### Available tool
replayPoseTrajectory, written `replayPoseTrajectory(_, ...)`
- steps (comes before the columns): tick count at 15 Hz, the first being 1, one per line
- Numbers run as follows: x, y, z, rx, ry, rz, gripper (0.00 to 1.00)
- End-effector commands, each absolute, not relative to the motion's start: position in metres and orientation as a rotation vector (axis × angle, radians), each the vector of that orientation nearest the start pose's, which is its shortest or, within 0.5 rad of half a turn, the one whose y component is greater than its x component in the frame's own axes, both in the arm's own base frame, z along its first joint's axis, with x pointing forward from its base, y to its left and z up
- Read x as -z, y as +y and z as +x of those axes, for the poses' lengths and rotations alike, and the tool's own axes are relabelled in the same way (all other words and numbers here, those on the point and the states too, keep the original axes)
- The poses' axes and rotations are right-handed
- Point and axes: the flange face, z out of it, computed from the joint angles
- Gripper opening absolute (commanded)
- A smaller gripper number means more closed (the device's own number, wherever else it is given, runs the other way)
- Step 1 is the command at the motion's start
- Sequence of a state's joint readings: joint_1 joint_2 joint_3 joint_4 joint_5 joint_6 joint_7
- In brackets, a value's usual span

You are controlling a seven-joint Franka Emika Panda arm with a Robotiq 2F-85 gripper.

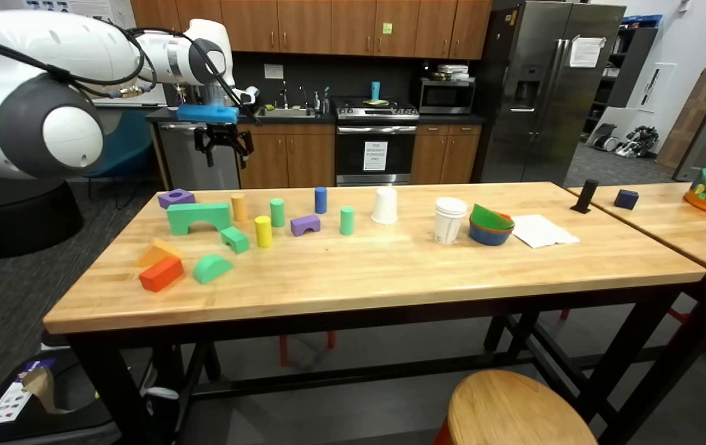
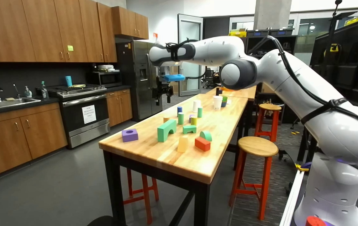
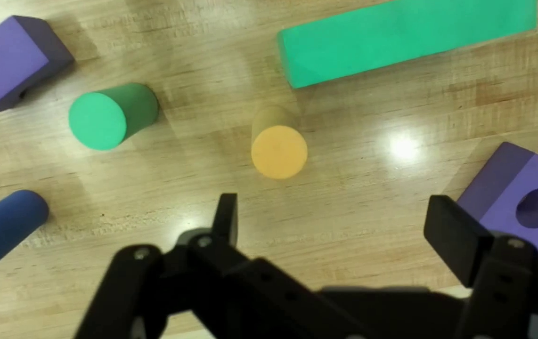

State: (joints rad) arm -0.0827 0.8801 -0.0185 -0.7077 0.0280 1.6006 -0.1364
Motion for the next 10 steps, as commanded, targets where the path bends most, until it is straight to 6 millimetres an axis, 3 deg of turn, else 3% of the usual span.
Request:
replayPoseTrajectory(1,-0.440,-0.065,0.771,0.019,-0.047,-3.120,1.00)
replayPoseTrajectory(10,-0.424,-0.056,0.776,0.008,-0.016,-3.109,1.00)
